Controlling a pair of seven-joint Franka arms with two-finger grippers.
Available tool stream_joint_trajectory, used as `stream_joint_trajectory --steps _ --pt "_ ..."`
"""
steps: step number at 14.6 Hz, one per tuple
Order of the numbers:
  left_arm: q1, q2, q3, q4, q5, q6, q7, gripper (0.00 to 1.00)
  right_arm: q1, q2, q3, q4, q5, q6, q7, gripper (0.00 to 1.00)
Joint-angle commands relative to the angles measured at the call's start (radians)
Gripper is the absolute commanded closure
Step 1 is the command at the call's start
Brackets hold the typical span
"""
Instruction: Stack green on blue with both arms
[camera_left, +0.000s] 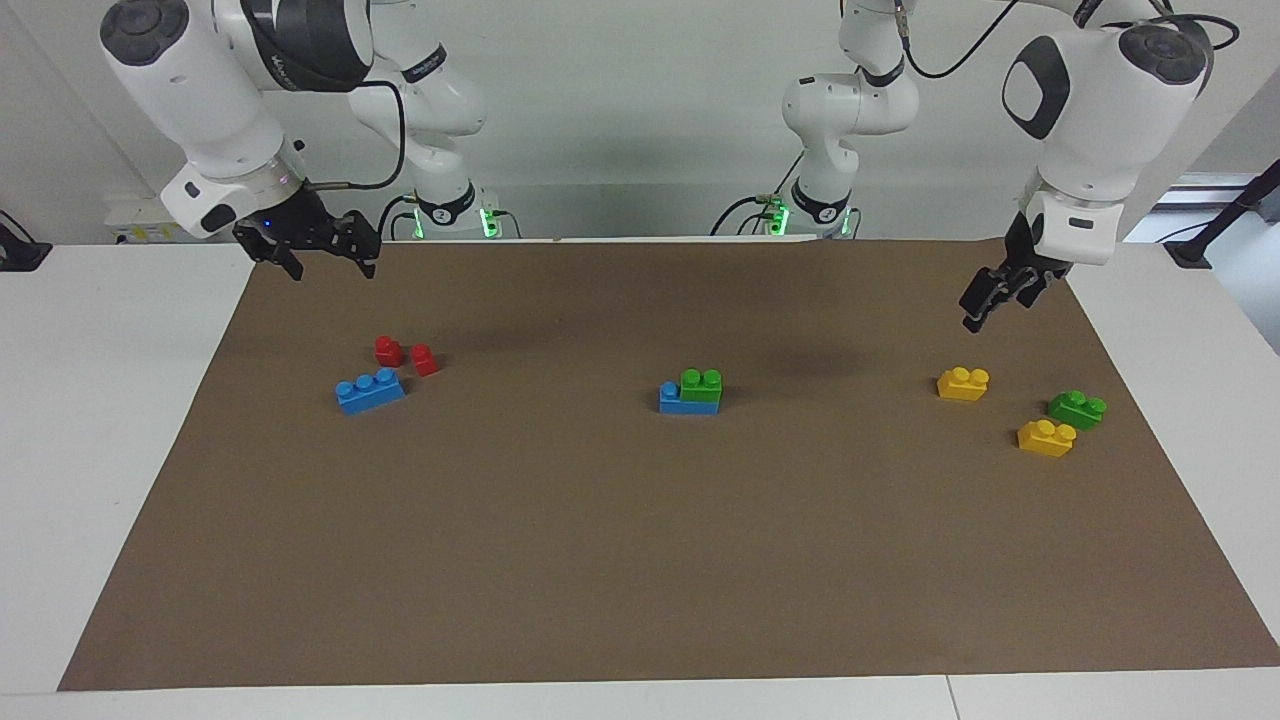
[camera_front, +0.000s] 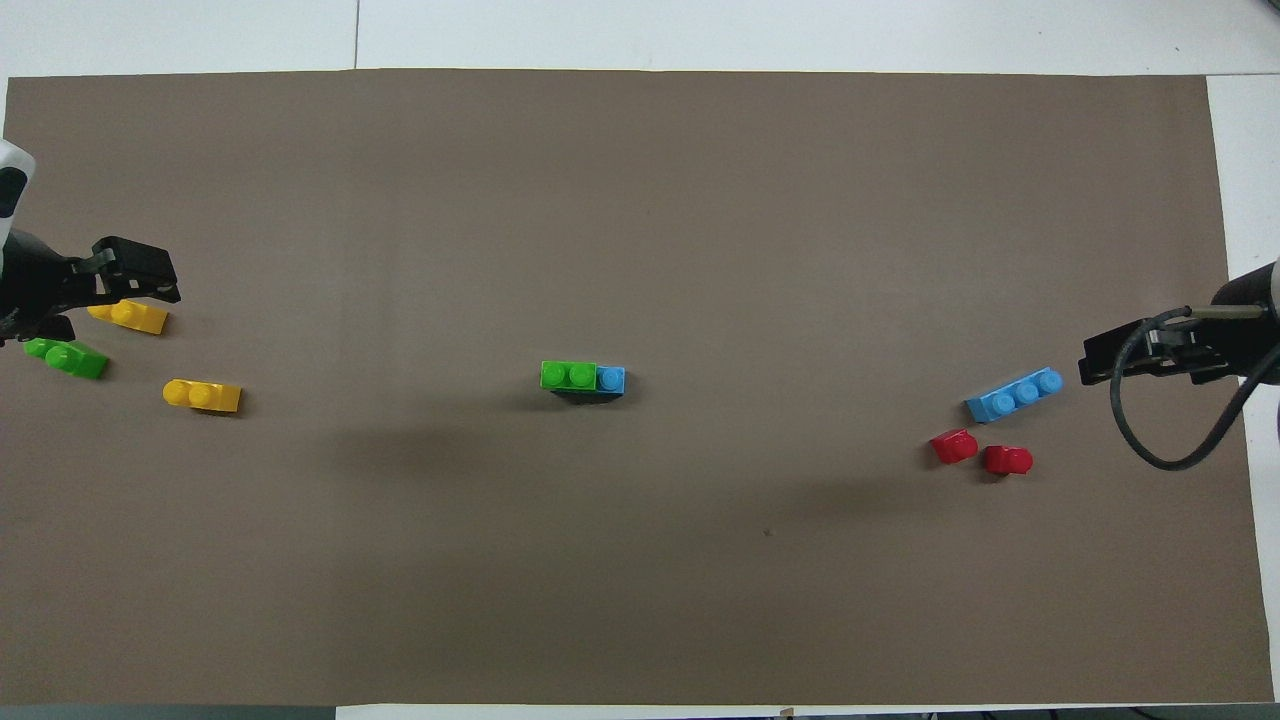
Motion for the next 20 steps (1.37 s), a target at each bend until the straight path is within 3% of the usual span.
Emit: stream_joint_trajectory --steps 1,4,20 --pt "0.005 0.008 -0.004 0.100 -0.050 -0.157 0.151 0.00 -0.011 0.064 0.006 0.126 -0.026 -0.066 -0.024 0.00" --pt "-0.003 0.008 -0.009 0.149 -0.042 -0.244 0.207 0.00 -0.016 0.066 0.006 0.124 -0.030 -0.071 -0.024 0.00" --pt "0.002 0.007 -0.012 0.138 -0.050 -0.199 0.271 0.00 -0.017 0.075 0.007 0.124 -0.079 -0.010 -0.020 0.00"
